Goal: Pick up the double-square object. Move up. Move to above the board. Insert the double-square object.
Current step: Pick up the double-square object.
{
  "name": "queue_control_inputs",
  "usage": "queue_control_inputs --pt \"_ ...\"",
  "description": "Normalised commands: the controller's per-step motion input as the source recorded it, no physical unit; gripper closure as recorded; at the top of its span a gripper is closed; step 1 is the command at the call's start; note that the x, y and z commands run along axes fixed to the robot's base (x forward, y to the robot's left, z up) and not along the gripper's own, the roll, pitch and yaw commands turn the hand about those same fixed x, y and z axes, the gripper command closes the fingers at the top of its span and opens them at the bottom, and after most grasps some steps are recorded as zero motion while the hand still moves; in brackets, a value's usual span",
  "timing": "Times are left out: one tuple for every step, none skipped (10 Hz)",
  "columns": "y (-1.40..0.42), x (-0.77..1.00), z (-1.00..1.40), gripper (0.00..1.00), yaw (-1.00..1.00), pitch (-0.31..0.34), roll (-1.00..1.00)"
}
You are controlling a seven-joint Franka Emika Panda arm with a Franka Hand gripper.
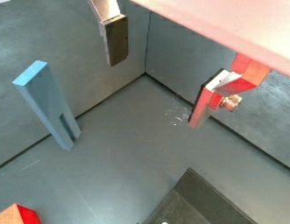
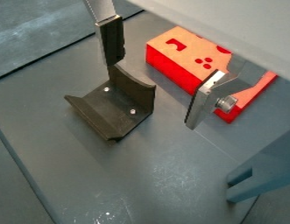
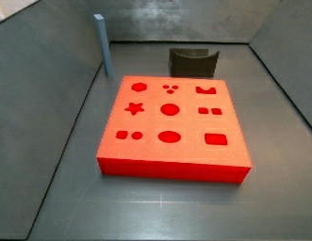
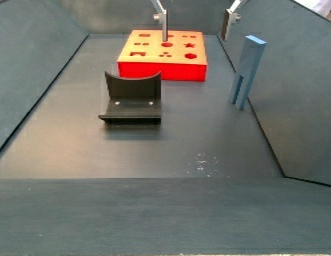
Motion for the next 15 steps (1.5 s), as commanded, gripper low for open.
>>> queue_control_inputs --pt "-0.04 -0.02 0.0 0.0 0.0 0.0 0.0" --pt "-0.14 -0.21 -0.01 0.0 0.14 0.0 -0.06" --pt "-0.21 -0.63 0.0 0.0 0.36 0.0 -0.04" --pt "-0.25 -0.7 -0.02 0.0 0.44 0.0 -0.07" --pt "-0.23 -0.71 -0.01 0.0 0.48 -0.057 -0.07" --pt "-0.22 -0.77 -0.01 0.0 0.44 -0.071 -0.04" --pt "-0.23 -0.75 -0.06 0.0 0.46 -0.066 0.0" --pt "-0.25 -0.71 -0.08 0.0 0.5 -0.056 0.0" --pt "-0.26 -0.66 -0.09 0.0 0.53 -0.031 0.0" --pt "-0.28 -0.56 -0.12 0.0 0.52 -0.011 0.0" --pt "-0.26 -0.47 -0.12 0.0 0.53 -0.009 0.0" --pt "-0.26 -0.31 -0.11 0.0 0.46 0.0 0.0" --pt "-0.17 -0.03 -0.14 0.0 0.18 0.0 0.04" --pt "-0.07 0.0 -0.26 0.0 0.08 0.027 0.07" --pt "-0.03 0.0 -0.35 0.0 0.05 0.06 0.09"
